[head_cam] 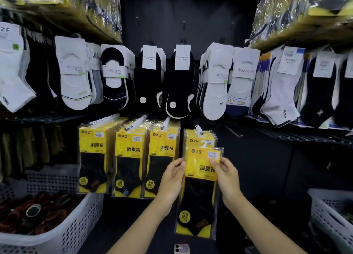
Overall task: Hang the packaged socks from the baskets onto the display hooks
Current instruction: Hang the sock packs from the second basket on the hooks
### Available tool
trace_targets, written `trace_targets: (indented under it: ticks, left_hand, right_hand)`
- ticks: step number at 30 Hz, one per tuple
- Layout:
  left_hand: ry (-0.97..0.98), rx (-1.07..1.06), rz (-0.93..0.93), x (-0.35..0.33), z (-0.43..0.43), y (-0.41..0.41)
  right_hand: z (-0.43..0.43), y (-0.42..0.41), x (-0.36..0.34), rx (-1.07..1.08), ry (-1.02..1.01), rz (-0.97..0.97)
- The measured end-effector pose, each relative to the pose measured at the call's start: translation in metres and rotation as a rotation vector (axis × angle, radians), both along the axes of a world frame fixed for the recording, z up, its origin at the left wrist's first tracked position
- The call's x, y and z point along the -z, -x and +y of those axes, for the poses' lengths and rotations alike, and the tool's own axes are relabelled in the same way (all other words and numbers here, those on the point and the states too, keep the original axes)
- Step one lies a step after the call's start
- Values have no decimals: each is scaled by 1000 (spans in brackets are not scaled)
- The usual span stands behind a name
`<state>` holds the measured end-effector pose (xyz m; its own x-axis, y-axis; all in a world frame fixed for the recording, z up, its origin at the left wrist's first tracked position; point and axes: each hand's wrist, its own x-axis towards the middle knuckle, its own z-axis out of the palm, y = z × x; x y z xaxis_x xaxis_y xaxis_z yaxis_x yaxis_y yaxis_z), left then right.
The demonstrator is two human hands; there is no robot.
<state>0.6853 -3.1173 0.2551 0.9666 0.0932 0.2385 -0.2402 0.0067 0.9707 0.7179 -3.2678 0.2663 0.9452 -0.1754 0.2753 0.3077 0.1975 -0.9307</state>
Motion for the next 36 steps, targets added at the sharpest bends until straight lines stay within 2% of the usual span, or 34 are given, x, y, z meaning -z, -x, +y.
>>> trace_targets:
  ticks: [4, 10, 14, 21, 24, 27, 31, 34, 36]
  left_hand:
    - [-55, 30, 10, -1, -8, -10]
    - [18, -26, 6, -2, -10, -24]
    - [19, -47, 26, 4, -9, -32]
    - [-146, -72, 72, 40, 2, -40]
    - [-175, -77, 111, 72, 12, -28]
    - [-203, -113, 186, 119, 22, -4]
    - [-96, -202, 393, 195, 28, 41]
    - [7, -289, 550, 255, 32, 81]
    - [-66, -277, 645, 291, 36, 110]
  right_hand:
    - [-3, -14, -9, 127, -39, 3]
    - [3, -38, -21, 60, 124, -65]
    - [6, -54, -14, 83, 165, 25]
    - [0, -53, 26, 172, 168, 190]
    - [-6, -37, 58, 159, 173, 233]
    - [-8, -15, 111, 52, 255, 296]
    - [-3, 28, 207, -50, 386, 519]
    - [-4, 69, 285, -40, 510, 684]
    - [-9, 99, 329, 4, 539, 804]
